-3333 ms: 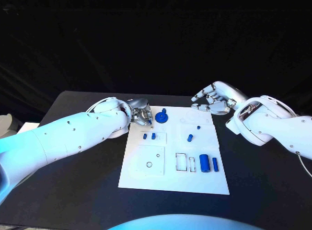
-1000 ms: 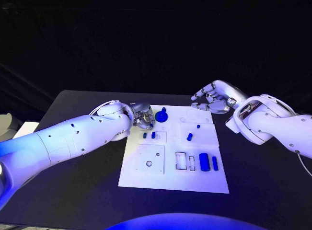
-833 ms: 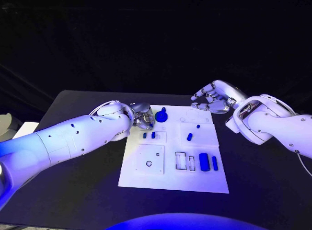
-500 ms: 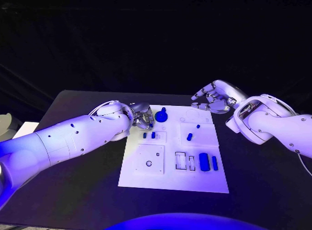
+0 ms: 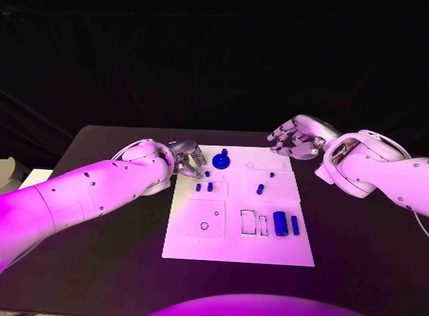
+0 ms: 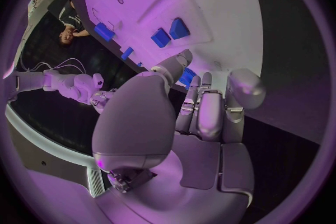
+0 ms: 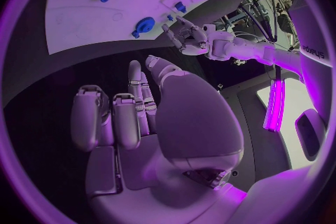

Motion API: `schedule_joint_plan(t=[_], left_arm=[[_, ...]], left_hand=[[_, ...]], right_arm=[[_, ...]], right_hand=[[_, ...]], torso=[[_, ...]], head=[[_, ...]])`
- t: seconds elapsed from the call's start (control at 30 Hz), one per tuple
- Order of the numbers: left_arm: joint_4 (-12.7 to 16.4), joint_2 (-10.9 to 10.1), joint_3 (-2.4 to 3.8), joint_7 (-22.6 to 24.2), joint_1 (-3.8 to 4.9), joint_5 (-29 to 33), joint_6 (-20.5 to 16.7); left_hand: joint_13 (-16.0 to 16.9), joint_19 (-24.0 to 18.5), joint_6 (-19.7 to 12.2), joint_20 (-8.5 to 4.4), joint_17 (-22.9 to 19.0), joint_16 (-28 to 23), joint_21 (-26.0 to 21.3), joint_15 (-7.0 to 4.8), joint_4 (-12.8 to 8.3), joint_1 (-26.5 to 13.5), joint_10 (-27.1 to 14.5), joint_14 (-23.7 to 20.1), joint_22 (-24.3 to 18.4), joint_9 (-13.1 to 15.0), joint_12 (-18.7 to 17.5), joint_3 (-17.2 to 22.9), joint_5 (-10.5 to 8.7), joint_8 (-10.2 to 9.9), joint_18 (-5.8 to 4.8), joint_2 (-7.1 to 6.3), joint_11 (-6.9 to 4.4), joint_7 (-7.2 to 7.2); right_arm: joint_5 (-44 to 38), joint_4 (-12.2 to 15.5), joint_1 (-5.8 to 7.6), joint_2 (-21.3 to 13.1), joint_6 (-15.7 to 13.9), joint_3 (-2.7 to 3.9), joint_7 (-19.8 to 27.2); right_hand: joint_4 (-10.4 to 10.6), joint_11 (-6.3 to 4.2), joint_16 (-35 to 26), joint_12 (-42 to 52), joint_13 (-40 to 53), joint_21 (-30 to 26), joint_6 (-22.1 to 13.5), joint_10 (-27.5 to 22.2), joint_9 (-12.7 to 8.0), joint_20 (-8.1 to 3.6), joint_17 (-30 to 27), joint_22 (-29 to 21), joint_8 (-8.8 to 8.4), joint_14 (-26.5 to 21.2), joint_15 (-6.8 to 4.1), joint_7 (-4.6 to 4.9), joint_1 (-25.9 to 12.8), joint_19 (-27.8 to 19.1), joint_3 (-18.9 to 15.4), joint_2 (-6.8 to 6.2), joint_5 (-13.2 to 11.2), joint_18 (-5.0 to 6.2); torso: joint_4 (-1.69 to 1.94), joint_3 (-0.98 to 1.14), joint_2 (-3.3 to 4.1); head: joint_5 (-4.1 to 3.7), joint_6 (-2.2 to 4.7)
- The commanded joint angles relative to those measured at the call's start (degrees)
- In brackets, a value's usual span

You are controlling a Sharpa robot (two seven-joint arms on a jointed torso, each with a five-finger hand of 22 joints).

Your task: Assemble the parts on the task board

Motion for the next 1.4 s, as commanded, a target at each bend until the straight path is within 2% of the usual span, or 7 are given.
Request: schedule_joint_plan(t=[0.03, 0.27, 0.33, 0.47, 0.6, 0.93, 1.4], left_arm=[[1.27, -1.38, 0.24, 2.52, 0.21, 6.17, -3.27], [5.73, -6.91, 0.53, 13.02, 0.52, 32.18, -7.63], [7.39, -8.58, 0.53, 18.72, 0.54, 45.6, -8.91], [9.73, -10.6, 0.45, 24.6, 0.47, 63.94, -8.66], [12.07, -12.4, 0.37, 28.27, 0.31, 75.19, -7.65], [15.77, -14.61, 0.2, 30.46, 0.1, 82.41, -6.26], [17.92, -15.18, 0.15, 30.84, 0.06, 83.67, -5.64]], left_hand=[[0.27, 0.0, 0.9, 0.32, -0.11, 0.01, -0.57, 0.23, 0.06, 0.57, 1.37, 0.42, -0.32, 0.23, 0.9, -0.42, 0.4, 0.39, 0.0, 0.45, -0.29, 0.59], [0.22, -1.37, 5.18, 0.22, 0.87, 0.42, -4.67, 0.18, 0.4, 0.28, 5.19, 0.4, -4.02, 0.46, 2.54, 1.53, 1.63, 1.86, 0.71, 1.56, -0.25, 1.48], [0.06, -4.96, 5.75, 0.54, -8.93, -4.14, -13.49, 0.56, 0.73, -0.15, 4.42, -3.01, -12.05, 0.27, 2.24, 2.2, 1.36, 1.83, 2.3, 1.87, 0.23, 2.02], [0.19, -9.24, 6.77, 0.91, -17.39, -8.39, -21.68, 0.76, 1.29, -0.68, 5.23, -7.19, -19.07, 0.24, 3.28, 2.7, 1.17, 2.06, 3.66, 2.52, 0.34, 2.33], [0.48, -10.43, 7.38, 0.81, -21.49, -10.43, -22.69, 0.57, 1.61, -0.95, 7.2, -9.5, -19.59, 0.25, 4.92, 2.76, 1.09, 2.34, 3.79, 3.1, -0.13, 2.05], [0.57, -11.05, 7.91, 0.58, -23.85, -11.54, -23.38, 0.31, 1.56, -1.07, 8.25, -10.89, -19.99, 0.27, 6.1, 2.52, 1.06, 2.63, 3.81, 3.19, -0.51, 1.74], [0.56, -11.3, 8.09, 0.52, -24.92, -12.06, -23.67, 0.24, 1.49, -1.05, 8.41, -11.5, -20.16, 0.28, 6.47, 2.42, 1.07, 2.76, 3.8, 3.28, -0.62, 1.63]], right_arm=[[-9.53, -0.52, -0.04, -0.09, 7.6, 0.02, -4.8], [-21.35, -0.6, -0.21, -0.36, 12.56, 0.02, -8.09], [-24.62, -0.42, -0.47, -0.37, 13.8, 0.02, -8.94], [-27.86, -0.26, -0.96, -0.1, 14.46, 0.02, -9.52], [-29.9, -0.33, -1.54, 0.43, 14.64, 0.02, -9.68], [-31.5, -2.11, -2.59, 2.55, 14.88, 0.02, -9.45], [-31.57, -4.02, -4.37, 5.48, 14.94, 0.01, -8.33]], right_hand=[[-0.9, -0.01, -0.3, -3.4, -5.41, -0.14, 0.75, 1.64, 0.12, 0.23, 5.58, 0.11, -0.1, 3.91, -0.32, -0.29, 1.12, 0.13, 1.33, -0.71, -0.33, 0.53], [-2.14, -0.33, -0.64, -7.19, -14.43, -0.22, 2.16, 3.86, 0.19, 0.16, 5.13, 0.13, -0.74, 3.94, -0.54, -1.15, 1.3, 0.41, 3.42, -1.3, -4.7, 0.48], [-2.17, -0.46, -0.84, -7.44, -16.57, -0.34, 2.3, 3.74, 0.16, 0.12, 4.9, 0.02, -1.06, 3.92, -0.6, -1.41, 1.03, 0.41, 3.85, -1.44, -6.57, 0.5], [-2.15, -0.48, -1.14, -7.52, -19.26, -0.61, 2.35, 3.18, 0.09, -0.04, 4.55, -0.25, -1.48, 3.89, -0.89, -1.68, 0.72, 0.33, 4.42, -1.67, -8.2, 0.55], [-2.12, -0.53, -1.53, -7.52, -21.77, -0.93, 2.15, 2.55, -0.03, -0.48, 4.1, -0.56, -1.71, 3.84, -1.39, -1.82, 0.48, 0.25, 4.99, -1.77, -9.02, 0.62], [-2.2, -0.53, -1.99, -7.51, -24.34, -1.24, 1.97, 2.11, -0.13, -0.85, 3.59, -0.85, -1.75, 3.8, -1.78, -1.92, 0.5, 0.21, 5.84, -1.4, -9.4, 0.66], [-2.36, -0.54, -2.22, -7.43, -25.99, -1.46, 1.99, 2.1, -0.16, -1.01, 3.31, -1.06, -1.71, 3.81, -1.9, -1.91, 0.57, 0.19, 6.51, -0.84, -9.51, 0.69]], torso=[[-0.01, 0.01, -0.09], [0.07, -0.02, 0.03], [0.16, -0.09, -0.03], [0.09, -0.12, 0.07], [0.12, -0.13, 0.14], [0.02, -0.17, 0.16], [0.05, -0.07, 0.14]], head=[[-0.1, 0.22], [-1.11, 0.85], [-1.86, 0.91], [-2.29, 1.19], [-2.49, 1.19], [-2.51, 1.28], [-2.43, 0.86]])
